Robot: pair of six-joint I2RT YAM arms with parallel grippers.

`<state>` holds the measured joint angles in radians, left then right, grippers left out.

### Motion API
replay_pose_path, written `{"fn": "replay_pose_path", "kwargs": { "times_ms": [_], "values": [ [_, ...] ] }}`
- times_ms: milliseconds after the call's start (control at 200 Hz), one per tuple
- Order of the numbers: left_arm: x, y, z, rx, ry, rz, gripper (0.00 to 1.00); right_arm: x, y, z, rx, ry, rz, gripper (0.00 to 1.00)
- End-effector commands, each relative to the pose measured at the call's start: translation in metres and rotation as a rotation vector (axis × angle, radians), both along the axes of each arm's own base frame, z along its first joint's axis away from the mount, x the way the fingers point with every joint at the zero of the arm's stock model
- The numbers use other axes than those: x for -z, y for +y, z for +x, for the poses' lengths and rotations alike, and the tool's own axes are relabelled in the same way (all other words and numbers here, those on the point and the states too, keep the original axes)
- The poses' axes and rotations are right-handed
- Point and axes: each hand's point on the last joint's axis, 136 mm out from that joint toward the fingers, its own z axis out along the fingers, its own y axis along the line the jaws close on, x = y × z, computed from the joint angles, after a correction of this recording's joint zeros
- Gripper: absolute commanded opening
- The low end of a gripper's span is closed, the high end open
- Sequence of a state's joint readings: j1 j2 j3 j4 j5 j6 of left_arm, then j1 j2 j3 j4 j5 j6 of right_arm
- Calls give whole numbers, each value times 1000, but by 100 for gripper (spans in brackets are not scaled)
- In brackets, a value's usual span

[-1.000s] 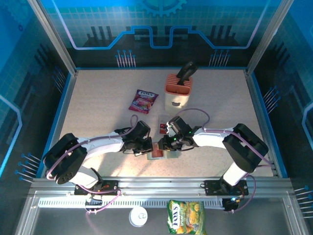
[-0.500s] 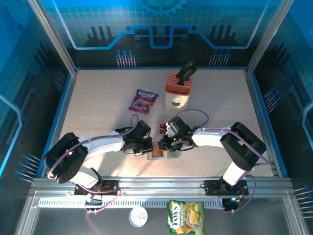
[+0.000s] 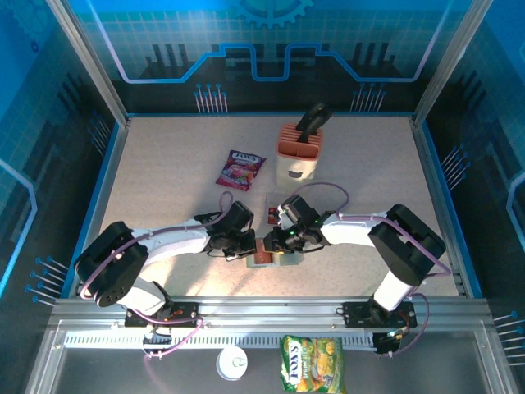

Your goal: Take the credit cards out of the card holder

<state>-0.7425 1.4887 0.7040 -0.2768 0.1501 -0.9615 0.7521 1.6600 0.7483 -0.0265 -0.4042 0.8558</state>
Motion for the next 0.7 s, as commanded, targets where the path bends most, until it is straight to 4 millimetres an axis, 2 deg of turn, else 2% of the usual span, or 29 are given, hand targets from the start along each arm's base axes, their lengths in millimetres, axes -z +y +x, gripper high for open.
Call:
{"fn": "replay_pose_path", "kwargs": {
  "times_ms": [0, 370, 695],
  "values": [
    [9, 9, -5, 12, 20, 66, 0, 4, -13, -4, 1, -2, -85, 28],
    [9, 9, -4, 11, 20, 64, 0, -1, -12, -3, -12, -16, -87, 27],
    [-2, 6, -1, 14, -4, 49, 0, -9, -15, -1, -6, -42, -90, 27]
  ]
}}
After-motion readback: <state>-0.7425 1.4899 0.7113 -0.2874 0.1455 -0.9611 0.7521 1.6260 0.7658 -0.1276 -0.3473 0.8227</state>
